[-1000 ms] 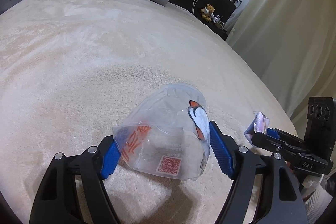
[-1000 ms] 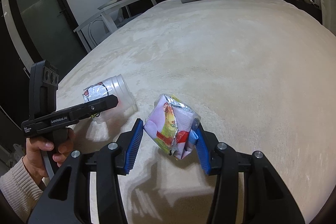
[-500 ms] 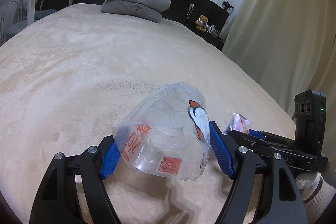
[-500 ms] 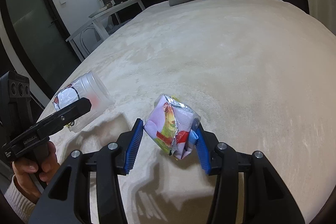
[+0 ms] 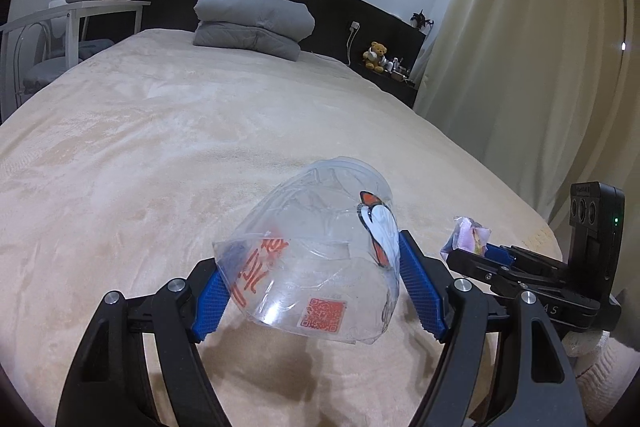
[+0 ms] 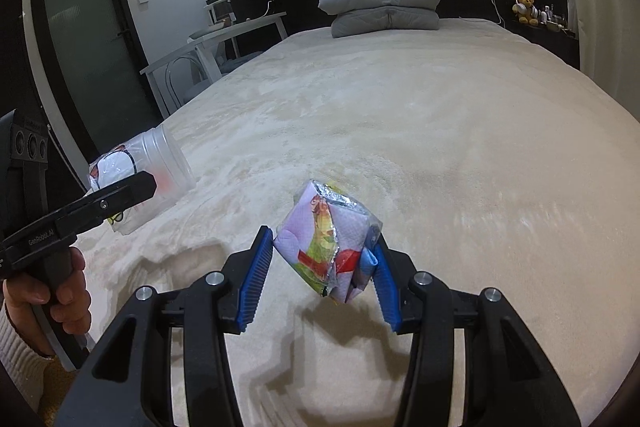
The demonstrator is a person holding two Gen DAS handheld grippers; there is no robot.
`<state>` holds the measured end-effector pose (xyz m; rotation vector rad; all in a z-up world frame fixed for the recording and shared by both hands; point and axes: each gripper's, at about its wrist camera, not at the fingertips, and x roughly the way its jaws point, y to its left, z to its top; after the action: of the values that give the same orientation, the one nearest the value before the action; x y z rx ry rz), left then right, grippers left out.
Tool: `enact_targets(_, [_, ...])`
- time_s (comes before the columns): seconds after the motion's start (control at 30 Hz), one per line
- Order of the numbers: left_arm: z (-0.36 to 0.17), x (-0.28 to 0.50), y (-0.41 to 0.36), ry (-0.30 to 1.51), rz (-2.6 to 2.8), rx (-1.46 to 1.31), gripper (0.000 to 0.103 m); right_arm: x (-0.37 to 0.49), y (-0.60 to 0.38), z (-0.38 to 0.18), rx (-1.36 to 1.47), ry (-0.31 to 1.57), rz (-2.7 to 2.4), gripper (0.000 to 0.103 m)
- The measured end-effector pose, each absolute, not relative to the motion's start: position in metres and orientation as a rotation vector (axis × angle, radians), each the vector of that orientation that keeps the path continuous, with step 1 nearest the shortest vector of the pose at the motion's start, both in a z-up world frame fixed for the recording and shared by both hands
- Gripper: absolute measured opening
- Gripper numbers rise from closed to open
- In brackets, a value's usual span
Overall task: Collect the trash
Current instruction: 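Lift the cup and wrapper off the bed with both tools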
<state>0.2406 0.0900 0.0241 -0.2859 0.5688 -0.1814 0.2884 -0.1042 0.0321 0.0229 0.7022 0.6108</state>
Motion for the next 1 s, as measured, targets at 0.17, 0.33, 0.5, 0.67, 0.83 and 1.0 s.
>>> enact_targets(0.17, [0.027, 0.212, 0.078, 0.557, -0.179, -0.268, 0.074, 0.26, -0.118, 0.032, 0.026, 0.704, 0.595, 0.048])
enact_targets(0.33, [0.028, 0.187, 0.071, 0.533, -0.178, -0.282, 0.074, 0.235, -0.129, 0.035, 0.021, 0.692, 0.589, 0.048])
enact_targets(0.5, [0.028, 0.165, 0.065, 0.52, -0.174, -0.285, 0.074, 0.212, -0.137, 0.036, 0.018, 0.684, 0.591, 0.048])
enact_targets(0.67, [0.025, 0.137, 0.06, 0.498, -0.176, -0.319, 0.074, 0.184, -0.149, 0.039, 0.013, 0.666, 0.59, 0.049])
enact_targets(0.83, [0.025, 0.106, 0.045, 0.477, -0.204, -0.318, 0.074, 0.155, -0.158, 0.04, 0.016, 0.65, 0.593, 0.049])
enact_targets(1.0, [0.024, 0.082, 0.036, 0.472, -0.205, -0.321, 0.074, 0.127, -0.165, 0.041, 0.012, 0.64, 0.597, 0.049])
